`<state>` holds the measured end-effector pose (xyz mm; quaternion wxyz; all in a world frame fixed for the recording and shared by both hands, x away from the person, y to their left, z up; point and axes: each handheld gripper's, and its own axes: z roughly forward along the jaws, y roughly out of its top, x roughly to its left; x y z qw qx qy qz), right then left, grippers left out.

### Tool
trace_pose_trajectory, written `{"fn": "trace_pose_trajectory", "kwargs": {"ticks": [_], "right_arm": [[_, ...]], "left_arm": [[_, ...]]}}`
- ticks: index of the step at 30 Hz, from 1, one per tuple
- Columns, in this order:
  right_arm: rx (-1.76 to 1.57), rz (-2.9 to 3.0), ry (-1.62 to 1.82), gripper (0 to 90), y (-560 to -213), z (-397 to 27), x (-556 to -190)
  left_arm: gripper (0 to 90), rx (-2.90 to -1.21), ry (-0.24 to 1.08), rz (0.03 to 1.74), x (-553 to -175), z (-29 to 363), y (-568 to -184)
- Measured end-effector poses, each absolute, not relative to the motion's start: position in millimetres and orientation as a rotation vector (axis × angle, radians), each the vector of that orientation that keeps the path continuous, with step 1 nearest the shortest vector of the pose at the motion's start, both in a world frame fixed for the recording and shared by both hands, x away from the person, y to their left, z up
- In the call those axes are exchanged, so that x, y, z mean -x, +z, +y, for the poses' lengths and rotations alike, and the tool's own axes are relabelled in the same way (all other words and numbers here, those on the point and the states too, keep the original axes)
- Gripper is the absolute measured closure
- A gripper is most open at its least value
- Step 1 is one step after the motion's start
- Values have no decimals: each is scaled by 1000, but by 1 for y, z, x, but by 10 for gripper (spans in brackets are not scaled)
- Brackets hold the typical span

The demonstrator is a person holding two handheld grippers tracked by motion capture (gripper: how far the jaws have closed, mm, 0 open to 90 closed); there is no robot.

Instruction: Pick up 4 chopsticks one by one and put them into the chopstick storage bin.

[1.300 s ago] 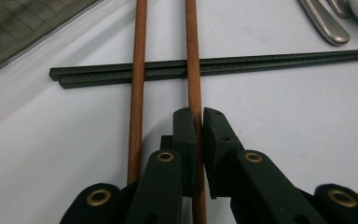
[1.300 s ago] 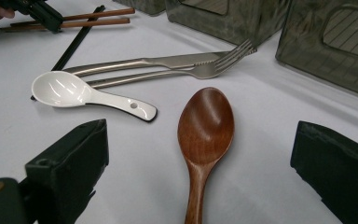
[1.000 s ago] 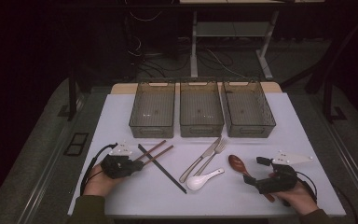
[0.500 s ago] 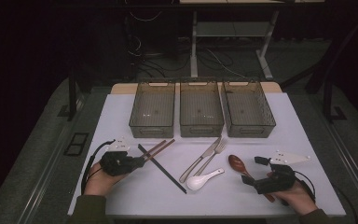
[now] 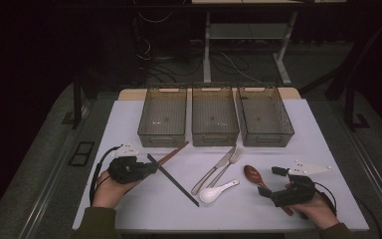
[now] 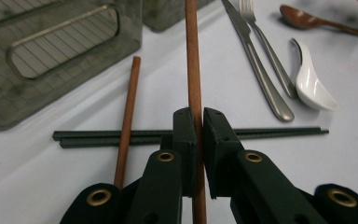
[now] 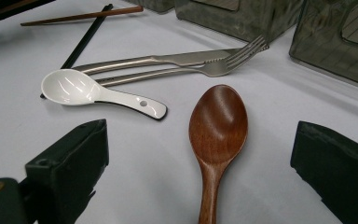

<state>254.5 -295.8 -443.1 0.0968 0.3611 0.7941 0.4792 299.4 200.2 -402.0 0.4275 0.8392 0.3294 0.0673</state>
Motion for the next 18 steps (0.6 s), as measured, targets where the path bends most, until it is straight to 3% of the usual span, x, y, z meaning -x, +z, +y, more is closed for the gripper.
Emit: {"fn": "trace_pose_trajectory", "kwargs": {"ticks": [18], "right_arm": [[-1072, 2358, 1415, 40, -444, -296, -257]], "left_arm": [[831, -2030, 189, 877, -309, 193, -389]]}}
